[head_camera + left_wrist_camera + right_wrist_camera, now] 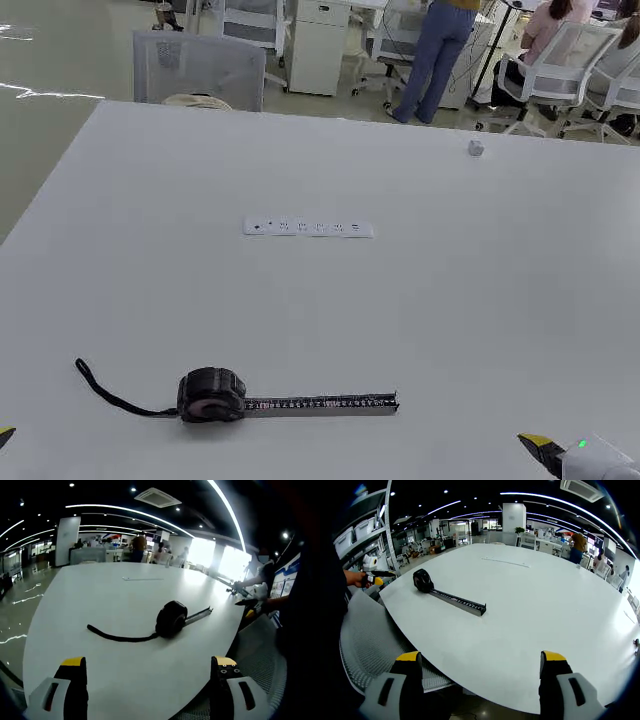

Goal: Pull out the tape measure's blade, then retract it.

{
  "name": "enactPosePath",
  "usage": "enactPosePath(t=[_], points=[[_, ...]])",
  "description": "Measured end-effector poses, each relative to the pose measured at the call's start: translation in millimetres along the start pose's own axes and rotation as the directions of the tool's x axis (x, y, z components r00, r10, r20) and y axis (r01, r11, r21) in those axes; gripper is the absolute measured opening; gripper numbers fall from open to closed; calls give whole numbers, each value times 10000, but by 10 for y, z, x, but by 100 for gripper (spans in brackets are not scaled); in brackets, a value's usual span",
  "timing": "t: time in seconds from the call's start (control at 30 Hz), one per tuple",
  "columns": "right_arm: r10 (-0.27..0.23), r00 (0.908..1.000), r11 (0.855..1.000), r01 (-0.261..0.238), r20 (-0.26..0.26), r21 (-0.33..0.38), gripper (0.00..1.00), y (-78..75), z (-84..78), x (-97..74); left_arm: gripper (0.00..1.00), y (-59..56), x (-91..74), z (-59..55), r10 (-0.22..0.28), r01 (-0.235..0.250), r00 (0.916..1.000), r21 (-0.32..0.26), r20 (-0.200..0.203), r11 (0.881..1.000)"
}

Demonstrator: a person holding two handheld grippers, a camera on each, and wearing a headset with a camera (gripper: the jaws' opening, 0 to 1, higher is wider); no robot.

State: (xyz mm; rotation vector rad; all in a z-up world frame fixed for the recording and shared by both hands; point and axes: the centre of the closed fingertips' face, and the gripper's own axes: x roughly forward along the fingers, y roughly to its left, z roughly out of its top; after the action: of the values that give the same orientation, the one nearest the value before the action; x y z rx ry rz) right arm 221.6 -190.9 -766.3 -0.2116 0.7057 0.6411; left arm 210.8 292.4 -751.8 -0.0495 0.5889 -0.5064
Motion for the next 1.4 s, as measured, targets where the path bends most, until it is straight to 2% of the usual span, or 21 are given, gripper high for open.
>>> enactPosePath(t=[0.23, 0.3, 0.37, 0.53, 0.83, 1.03, 1.1, 1.2, 1.33, 1.4], points=[[-79, 10000, 9999, 79, -19, -88, 100, -27, 4, -25, 100, -18, 24, 54, -115, 116, 9998, -41, 152, 9999], [-125, 9999, 9999, 125, -28, -110, 100, -61, 0, -20, 100, -10, 39, 48, -72, 71, 10000, 76, 39, 9999], [-125, 9999, 9998, 125, -15, -126, 100, -58, 20, -25, 100, 39, 37, 34, 208, -205, 9997, 261, -98, 9994], [-23, 10000, 9996, 23, 15, -281, 100, -75, 35, -6, 100, 21, 50, 50, 129, -129, 9999, 75, -94, 9999], [117, 9999, 9974, -112, 55, -713, 98, -64, 142, 1, 100, -182, 150, 148, -268, 267, 9996, 222, 56, 9994], [250, 9996, 9923, -259, -91, -1212, 99, -121, 232, 3, 100, -206, 199, 208, -93, 90, 9999, 336, 85, 9994], [282, 9996, 9893, -293, -98, -1426, 98, -142, 277, 18, 100, -221, 206, 257, -44, 33, 9997, 453, 257, 9990], [371, 9992, 9868, -384, -114, -1576, 98, -150, 334, 56, 100, -246, 241, 254, -63, 61, 10000, 333, 58, 9994], [623, 9978, 9785, -654, -224, -1957, 96, -123, 397, 131, 100, -327, 282, 275, -176, 182, 9998, 487, -123, 9986], [773, 9966, 9726, -816, -280, -2175, 95, -114, 418, 171, 100, -352, 288, 328, -130, 130, 9999, 620, 4, 9980]])
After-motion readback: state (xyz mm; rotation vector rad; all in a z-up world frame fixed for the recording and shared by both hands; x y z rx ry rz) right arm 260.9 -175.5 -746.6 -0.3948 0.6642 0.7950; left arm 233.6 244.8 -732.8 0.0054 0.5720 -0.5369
